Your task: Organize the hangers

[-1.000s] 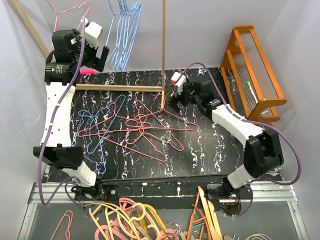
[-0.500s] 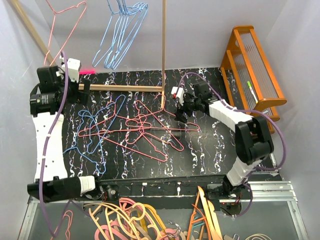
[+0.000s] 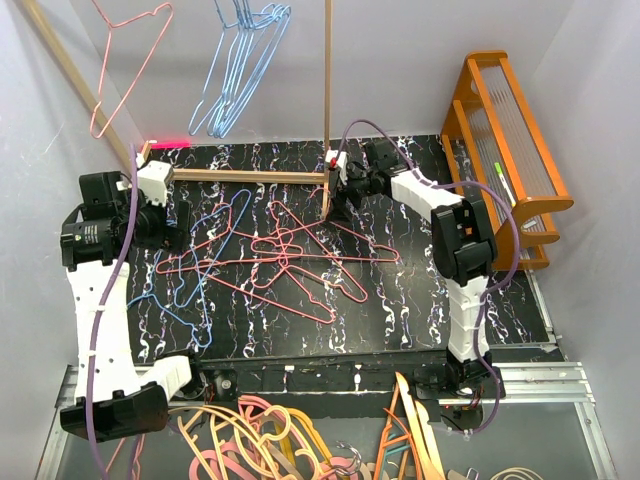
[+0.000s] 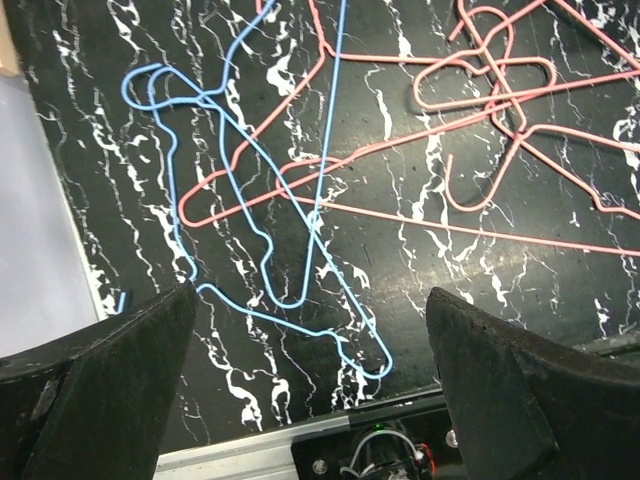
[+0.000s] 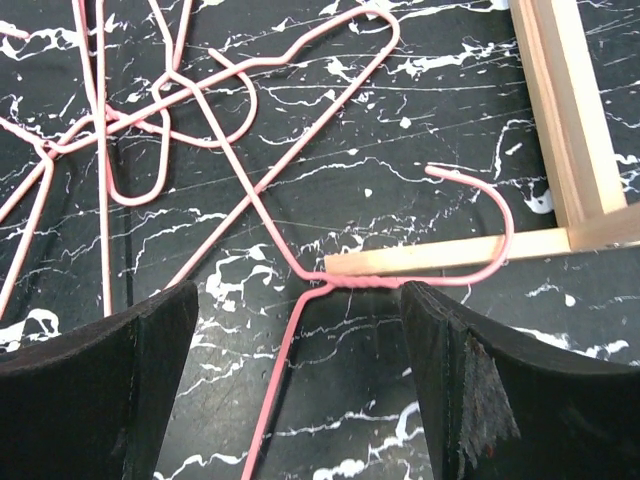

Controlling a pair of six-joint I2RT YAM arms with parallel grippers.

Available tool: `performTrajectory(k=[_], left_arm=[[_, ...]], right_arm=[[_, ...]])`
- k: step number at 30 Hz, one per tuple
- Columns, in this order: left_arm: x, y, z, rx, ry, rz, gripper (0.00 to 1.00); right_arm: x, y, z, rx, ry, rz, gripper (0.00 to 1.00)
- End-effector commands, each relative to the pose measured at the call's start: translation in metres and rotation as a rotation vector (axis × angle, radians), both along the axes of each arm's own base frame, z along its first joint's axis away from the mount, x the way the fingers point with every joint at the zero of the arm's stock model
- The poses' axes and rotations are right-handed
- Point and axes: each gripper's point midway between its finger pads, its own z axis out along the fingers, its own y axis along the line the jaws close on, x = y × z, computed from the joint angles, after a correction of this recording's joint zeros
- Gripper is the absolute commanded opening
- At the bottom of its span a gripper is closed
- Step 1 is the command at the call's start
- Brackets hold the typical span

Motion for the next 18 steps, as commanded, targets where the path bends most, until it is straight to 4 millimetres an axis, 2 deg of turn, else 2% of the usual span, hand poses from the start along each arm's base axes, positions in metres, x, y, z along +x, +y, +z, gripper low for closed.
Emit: performTrajectory(k=[1, 4, 8, 11, 12, 18], left_arm=[[-0.012, -0.012, -0.008, -0.057, 0.035, -0.035, 0.97], [-0.011, -0.012, -0.012, -0.059, 0.044, -0.039, 0.97], [-0.009, -0.013, -0.015, -0.063, 0.055, -0.050, 0.97], [-0.009, -0.013, -0.017, -0.064, 0.065, -0.054, 0.97], [-0.009, -0.013, -0.017, -0.065, 0.066, -0.056, 0.97], [-0.007, -0.013, -0.020, -0.063, 0.078, -0.062, 0.97]], right_arm=[[0.001, 0.010, 0.006, 0.043, 0.051, 0.052, 0.85], [0.010, 0.010, -0.002, 0.034, 0.047, 0.031, 0.85], [0.047, 0.011, 0.011, 0.096, -0.018, -0.100, 0.87], [0.068, 0.011, 0.020, 0.150, -0.026, -0.186, 0.88], [0.073, 0.012, 0.024, 0.165, -0.025, -0.201, 0.88], [0.089, 0.017, 0.012, 0.174, -0.013, -0.260, 0.88]])
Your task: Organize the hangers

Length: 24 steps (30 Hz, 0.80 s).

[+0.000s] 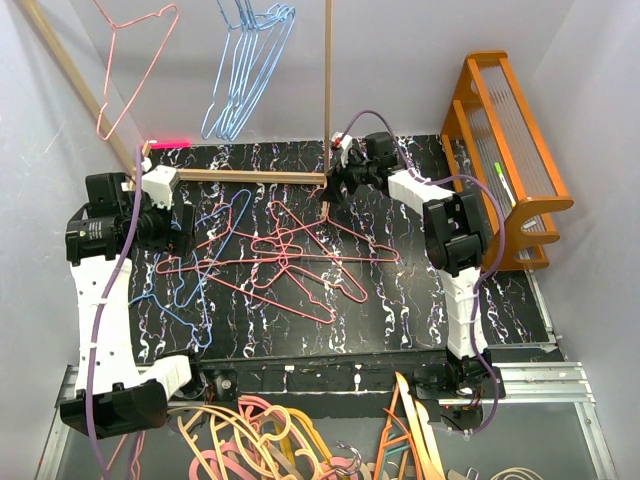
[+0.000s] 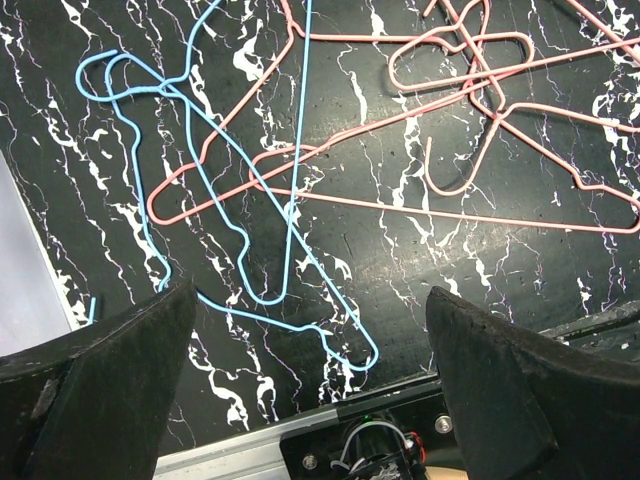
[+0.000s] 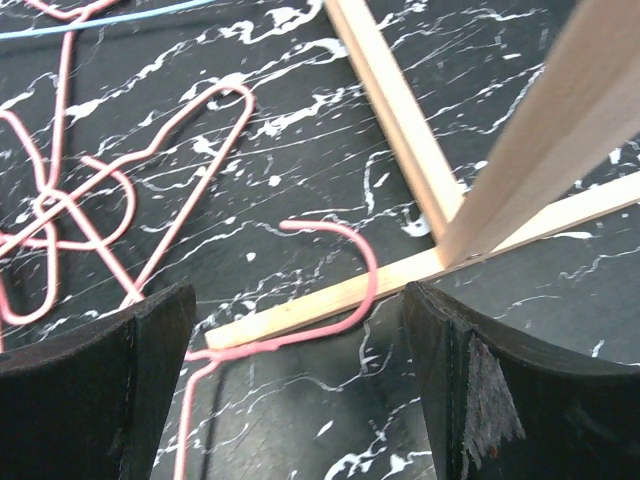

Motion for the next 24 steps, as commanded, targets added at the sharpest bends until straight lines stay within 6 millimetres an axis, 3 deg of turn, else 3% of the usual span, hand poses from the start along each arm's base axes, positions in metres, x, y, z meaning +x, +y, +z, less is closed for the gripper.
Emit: performTrajectory(k=[1, 9, 14, 20, 24], left_arm=[[-0.004, -0.003, -0.003, -0.016, 0.019, -0.015, 0.97], [-0.001, -0.003, -0.005, -0.019, 0.029, -0.025, 0.97], [0.002, -0.003, -0.006, -0.019, 0.037, -0.031, 0.97], [0.002, -0.003, -0.008, -0.022, 0.044, -0.034, 0.97], [0.002, -0.003, -0.008, -0.021, 0.045, -0.035, 0.97]], right_arm=[[0.031, 0.006, 0.014, 0.042, -0.071, -0.076, 0.88], [0.039, 0.001, -0.008, -0.005, -0.065, -0.110, 0.88], [0.044, -0.001, -0.014, -0.017, -0.067, -0.123, 0.79], [0.043, -0.001, -0.019, -0.016, -0.048, -0.122, 0.57], [0.043, -0.002, -0.021, -0.024, -0.052, -0.123, 0.31]])
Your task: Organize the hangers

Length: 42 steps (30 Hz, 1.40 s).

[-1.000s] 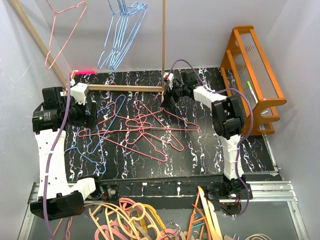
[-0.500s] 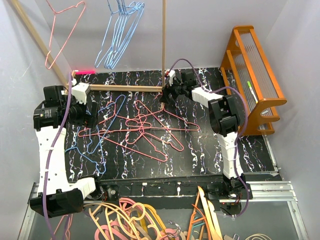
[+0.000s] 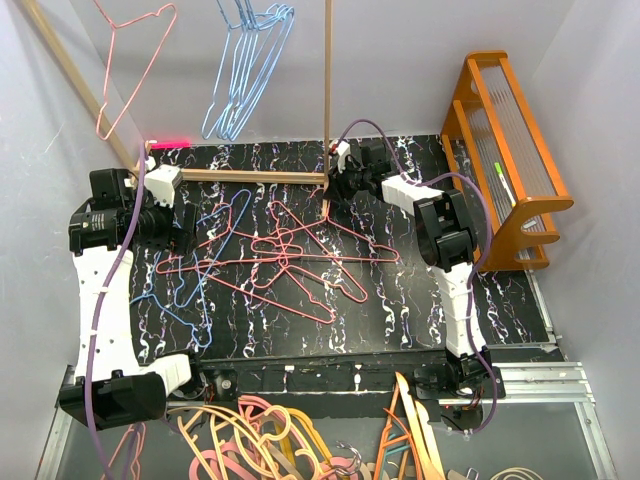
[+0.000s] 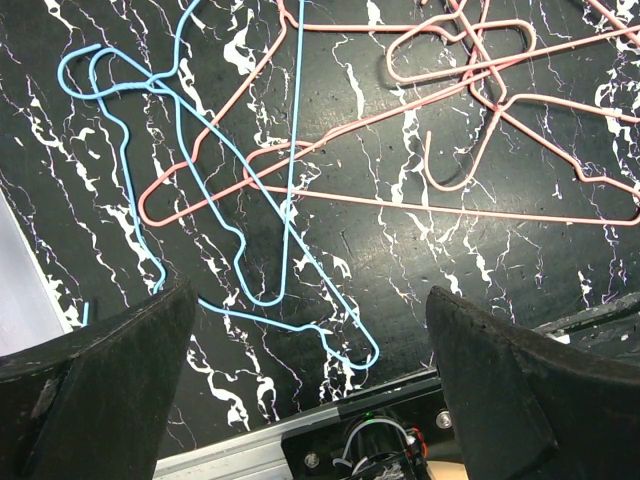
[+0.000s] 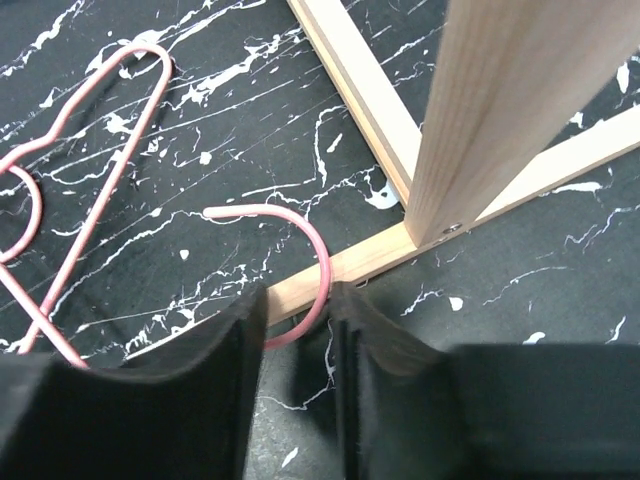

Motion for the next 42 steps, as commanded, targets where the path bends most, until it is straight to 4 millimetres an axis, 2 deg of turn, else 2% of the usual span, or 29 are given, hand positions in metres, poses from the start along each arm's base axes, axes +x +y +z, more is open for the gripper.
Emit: performTrajectory(k=[1, 4, 10, 13, 16, 18, 22, 26, 30, 33, 37, 42], left_arm=[[-0.004, -0.003, 0.002, -0.014, 0.005, -0.015, 0.97], [-0.004, -0.003, 0.001, -0.016, 0.005, -0.015, 0.97], [-0.005, -0.006, -0.001, -0.033, 0.016, -0.026, 0.97], [-0.007, -0.014, 0.001, -0.066, 0.020, -0.055, 0.97], [-0.016, -0.036, 0.005, -0.172, 0.053, -0.148, 0.97], [-0.024, -0.058, 0.011, -0.295, 0.091, -0.223, 0.97], [-0.023, -0.080, 0.018, -0.443, 0.111, -0.282, 0.97], [-0.012, -0.083, 0.011, -0.424, 0.095, -0.314, 0.97], [0.008, -0.089, 0.011, -0.405, 0.024, -0.371, 0.97], [0.028, -0.096, 0.017, -0.379, -0.045, -0.418, 0.97], [0.048, -0.111, 0.018, -0.311, -0.048, -0.449, 0.97], [0.067, -0.118, 0.037, -0.302, -0.097, -0.428, 0.97]], right_arm=[[0.018, 0.004, 0.024, 0.017, -0.093, -0.005, 0.25], [0.019, 0.004, 0.028, 0.018, -0.100, -0.008, 0.09], [0.020, 0.003, 0.035, 0.023, -0.104, -0.018, 0.08], [0.019, 0.003, 0.048, 0.039, -0.103, -0.029, 0.08], [0.014, 0.001, 0.069, 0.066, -0.101, -0.041, 0.08], [0.007, -0.001, 0.089, 0.083, -0.105, -0.041, 0.08], [-0.015, -0.005, 0.121, 0.112, -0.098, -0.023, 0.08], [-0.043, -0.010, 0.151, 0.136, -0.089, 0.020, 0.08], [-0.074, -0.010, 0.178, 0.149, -0.077, 0.108, 0.08], [-0.088, -0.015, 0.196, 0.136, -0.075, 0.122, 0.08], [-0.105, -0.021, 0.222, 0.115, -0.072, 0.125, 0.08], [-0.123, -0.037, 0.274, 0.075, -0.185, 0.084, 0.08]])
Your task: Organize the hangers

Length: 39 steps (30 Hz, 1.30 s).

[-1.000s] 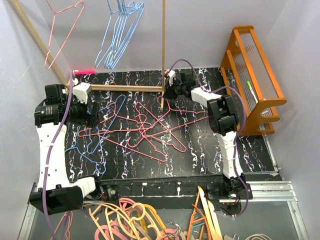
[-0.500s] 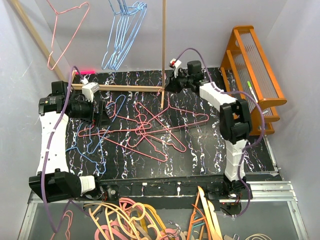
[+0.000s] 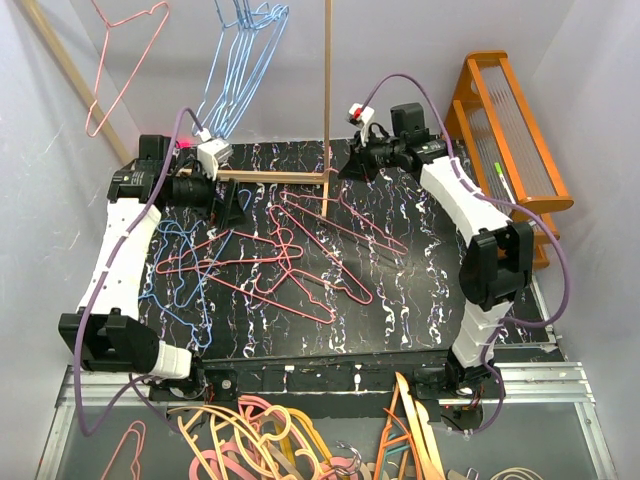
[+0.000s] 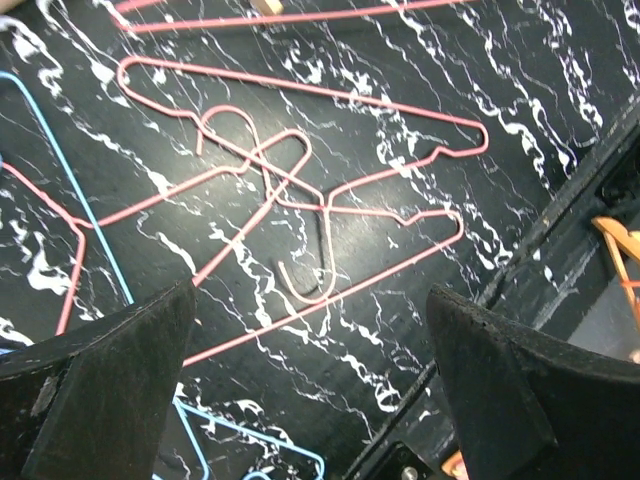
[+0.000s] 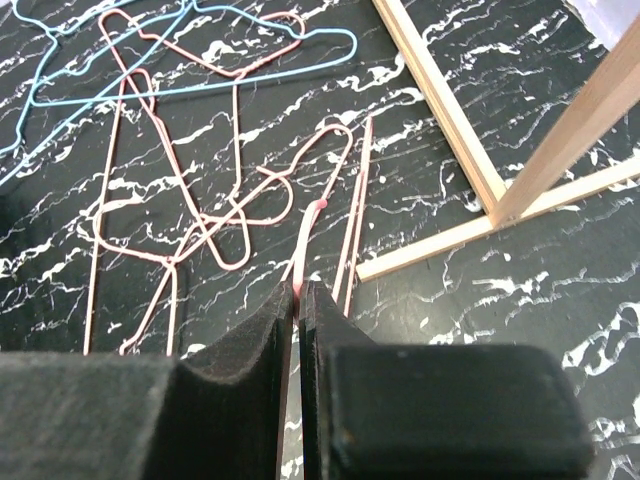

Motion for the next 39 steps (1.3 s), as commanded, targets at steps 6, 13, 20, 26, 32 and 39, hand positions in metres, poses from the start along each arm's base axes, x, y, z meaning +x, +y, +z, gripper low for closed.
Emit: performTrajectory(k=[6, 13, 20, 26, 32, 39], left_arm=[[0.031, -0.023, 0.036, -0.055, -0.098, 0.147, 0.97], [0.051, -0.072, 0.023, 0.050, -0.139, 0.117, 0.97], [0.083, -0.132, 0.056, 0.057, -0.258, 0.439, 0.97], [0.068, -0.196, 0.053, -0.101, -0.165, 0.535, 0.97], [0.048, -0.243, 0.055, -0.252, -0.164, 0.469, 0.97], [0.016, -0.273, 0.054, -0.252, -0.251, 0.378, 0.97]], right_arm=[[-0.043, -0.035, 0.131, 0.026, -0.250, -0.158, 0.08], [-0.033, -0.065, 0.150, 0.023, -0.205, -0.438, 0.07], [-0.001, -0.117, 0.150, -0.022, -0.213, -0.848, 0.07], [0.023, -0.127, 0.151, -0.002, -0.207, -1.008, 0.07], [0.038, -0.121, 0.161, 0.017, -0.274, -1.129, 0.07], [0.035, -0.116, 0.178, 0.061, -0.287, -1.169, 0.07]])
